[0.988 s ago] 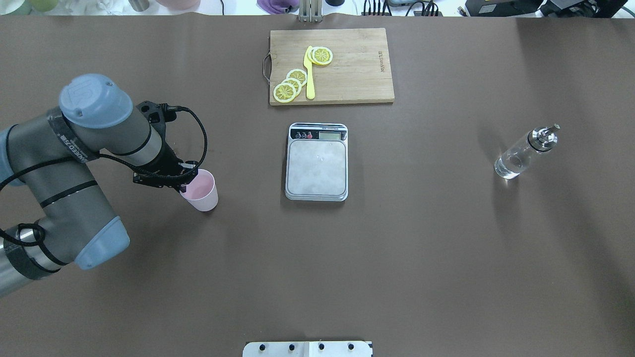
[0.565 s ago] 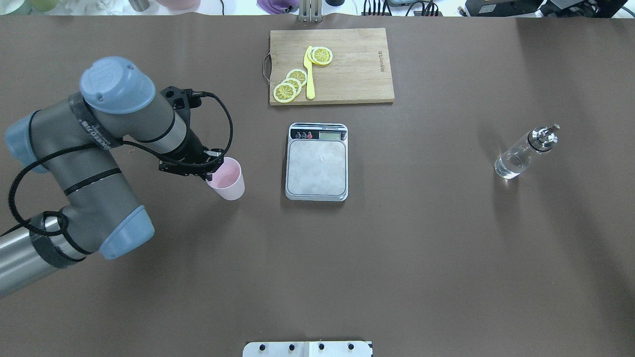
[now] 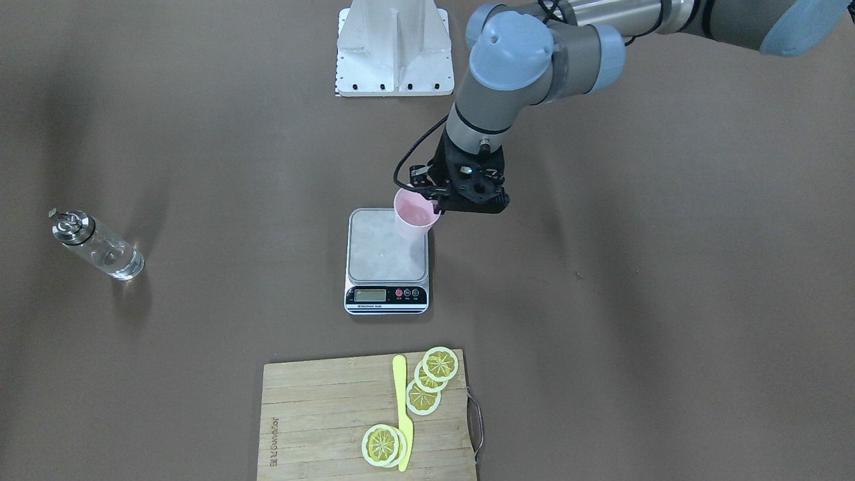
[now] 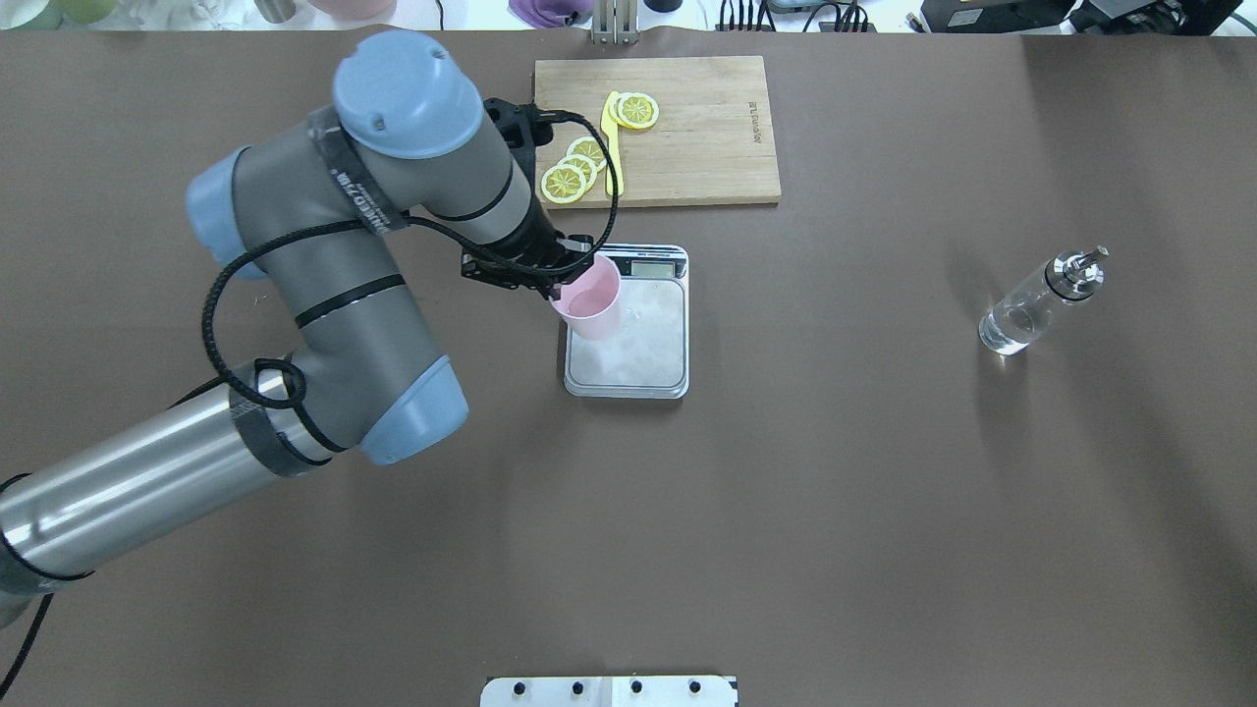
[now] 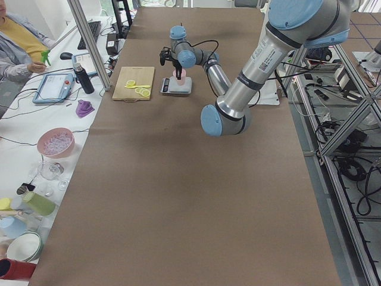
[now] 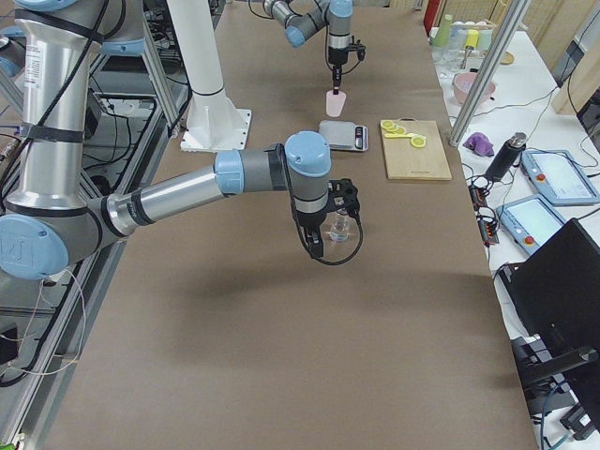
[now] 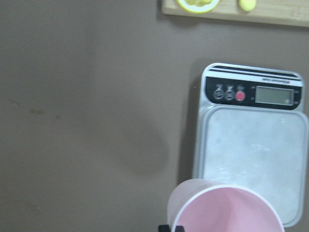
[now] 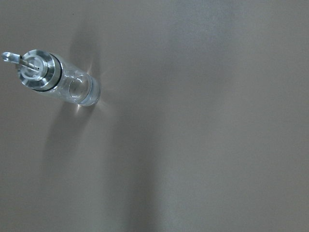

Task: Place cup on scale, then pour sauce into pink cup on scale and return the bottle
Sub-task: 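Carry the pink cup with the left gripper onto the scale and release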

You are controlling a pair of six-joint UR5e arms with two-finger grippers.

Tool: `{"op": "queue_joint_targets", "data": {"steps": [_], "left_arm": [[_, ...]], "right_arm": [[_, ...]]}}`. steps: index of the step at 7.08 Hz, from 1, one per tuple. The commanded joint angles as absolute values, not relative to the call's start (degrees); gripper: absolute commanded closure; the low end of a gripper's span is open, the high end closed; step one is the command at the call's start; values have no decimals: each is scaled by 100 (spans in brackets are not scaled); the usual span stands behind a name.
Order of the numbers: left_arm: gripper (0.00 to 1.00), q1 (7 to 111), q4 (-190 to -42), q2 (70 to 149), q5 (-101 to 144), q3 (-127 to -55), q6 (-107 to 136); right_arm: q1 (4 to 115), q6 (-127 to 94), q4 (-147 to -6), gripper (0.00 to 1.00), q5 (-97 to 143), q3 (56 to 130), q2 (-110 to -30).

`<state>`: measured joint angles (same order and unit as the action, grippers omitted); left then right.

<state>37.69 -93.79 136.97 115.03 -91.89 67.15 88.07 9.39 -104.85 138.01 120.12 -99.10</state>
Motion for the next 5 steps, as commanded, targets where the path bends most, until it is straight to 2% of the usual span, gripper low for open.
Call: {"op": "queue_joint_targets", "data": {"steps": [1, 5], "left_arm": [[100, 3630, -9396, 14080, 10969, -8903, 6236], [100, 3393, -9413, 14036, 10680, -8745, 6144]], "right_arm": [[8807, 940, -10477, 0, 13816, 12015, -9914], [8807, 949, -10477, 0, 13825, 12023, -9914]]}}
